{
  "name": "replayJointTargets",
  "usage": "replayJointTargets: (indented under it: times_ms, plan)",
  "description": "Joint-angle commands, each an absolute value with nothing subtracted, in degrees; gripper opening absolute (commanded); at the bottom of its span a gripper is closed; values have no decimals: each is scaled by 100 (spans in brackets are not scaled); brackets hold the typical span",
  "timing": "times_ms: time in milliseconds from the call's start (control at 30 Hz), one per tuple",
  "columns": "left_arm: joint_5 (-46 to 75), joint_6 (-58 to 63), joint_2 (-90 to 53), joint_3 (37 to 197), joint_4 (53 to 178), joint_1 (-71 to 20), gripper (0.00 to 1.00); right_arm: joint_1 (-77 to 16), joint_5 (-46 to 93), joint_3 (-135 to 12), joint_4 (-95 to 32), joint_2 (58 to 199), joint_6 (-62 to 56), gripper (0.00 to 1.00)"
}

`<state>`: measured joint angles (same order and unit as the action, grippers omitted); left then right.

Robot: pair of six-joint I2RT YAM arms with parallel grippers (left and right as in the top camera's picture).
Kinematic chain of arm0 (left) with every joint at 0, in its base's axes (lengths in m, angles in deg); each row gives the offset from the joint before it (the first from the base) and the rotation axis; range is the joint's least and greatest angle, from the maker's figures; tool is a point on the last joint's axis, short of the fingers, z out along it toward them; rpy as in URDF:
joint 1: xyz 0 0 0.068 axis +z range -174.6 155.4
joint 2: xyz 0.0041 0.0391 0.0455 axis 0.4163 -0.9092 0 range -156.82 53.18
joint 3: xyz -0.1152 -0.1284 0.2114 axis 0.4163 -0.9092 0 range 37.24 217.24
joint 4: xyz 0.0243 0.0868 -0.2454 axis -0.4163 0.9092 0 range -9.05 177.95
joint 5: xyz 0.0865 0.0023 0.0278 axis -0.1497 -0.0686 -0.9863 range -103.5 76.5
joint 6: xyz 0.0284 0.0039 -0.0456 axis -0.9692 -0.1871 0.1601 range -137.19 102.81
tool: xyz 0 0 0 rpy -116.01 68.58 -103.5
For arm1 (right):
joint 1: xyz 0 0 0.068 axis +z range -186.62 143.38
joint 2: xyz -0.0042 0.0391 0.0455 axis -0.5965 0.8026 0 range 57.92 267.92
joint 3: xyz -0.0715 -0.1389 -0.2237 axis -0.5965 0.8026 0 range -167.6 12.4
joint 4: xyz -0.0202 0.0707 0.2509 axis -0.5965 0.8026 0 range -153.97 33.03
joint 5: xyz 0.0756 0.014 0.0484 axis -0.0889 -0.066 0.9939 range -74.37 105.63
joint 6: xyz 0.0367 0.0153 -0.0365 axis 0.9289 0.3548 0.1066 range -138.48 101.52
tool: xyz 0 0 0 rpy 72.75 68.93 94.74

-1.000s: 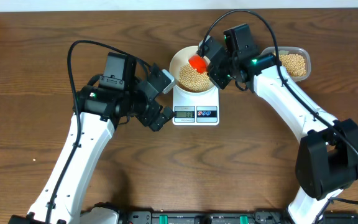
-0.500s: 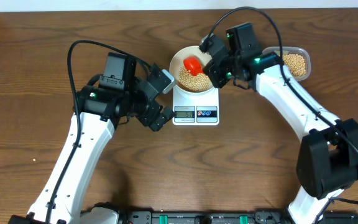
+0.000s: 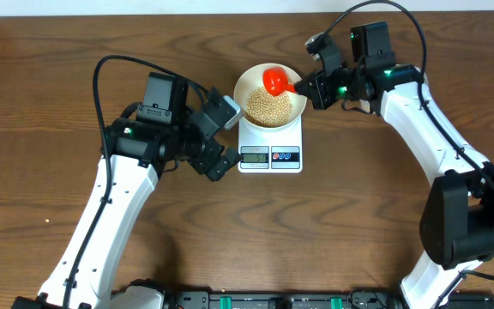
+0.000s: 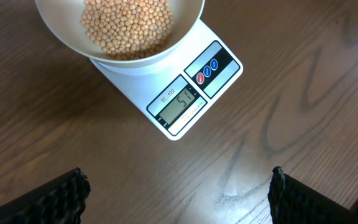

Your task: Scoop item into bowl and weigh 50g on scale

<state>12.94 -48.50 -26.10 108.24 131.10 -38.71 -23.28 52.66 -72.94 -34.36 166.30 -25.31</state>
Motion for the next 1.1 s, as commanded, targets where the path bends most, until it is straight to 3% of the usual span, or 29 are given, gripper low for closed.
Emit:
replayJointTargets:
  times_ms: [0,333,767,1067]
  plan:
    - [1281,-4800,-2560,10938,13127,-3882,94,-2330,5507,-7395,-3486,16459,-2457,1]
    - [1281,-4802,-2560,10938,13127,-3882,94,-2326,5192,-7401,-3484,16276,-2627,1]
    - [1281,-4802,-2560,10936,13127,-3882,94,-1701,3610,-7325,-3268,16344,-3403,1]
    - [1281,-4800,-2560,10936,13127,-3882,94,-1615,3564,-7322,-3274,16433,-3399,1]
